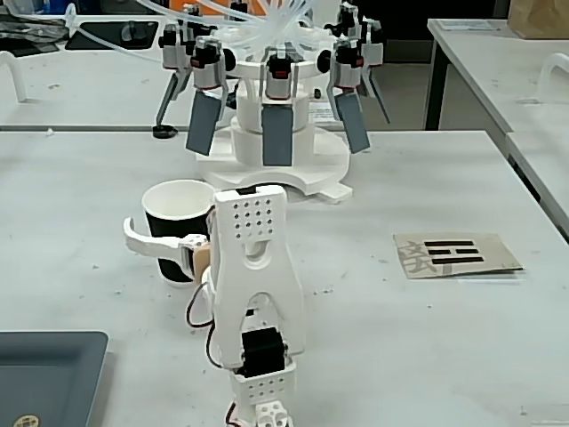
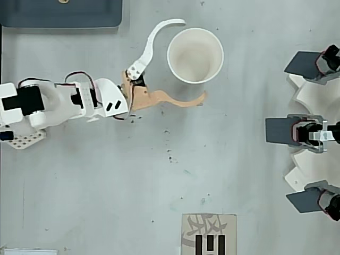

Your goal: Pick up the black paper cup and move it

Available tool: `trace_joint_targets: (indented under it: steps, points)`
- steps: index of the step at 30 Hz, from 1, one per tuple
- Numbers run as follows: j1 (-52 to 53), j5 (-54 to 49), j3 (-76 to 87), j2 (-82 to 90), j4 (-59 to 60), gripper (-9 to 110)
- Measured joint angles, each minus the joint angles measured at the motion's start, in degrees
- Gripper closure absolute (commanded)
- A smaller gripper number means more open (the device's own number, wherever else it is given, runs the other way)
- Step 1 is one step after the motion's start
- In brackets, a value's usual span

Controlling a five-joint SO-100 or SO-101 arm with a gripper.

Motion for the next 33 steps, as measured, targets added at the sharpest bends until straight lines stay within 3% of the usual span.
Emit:
trace_joint_targets:
  steps: [19, 33]
  points:
    - [-2.02, 0.00, -11.34, -10.81, 0.00, 60]
    - [-2.29, 0.00, -11.60, -12.13, -0.70, 73]
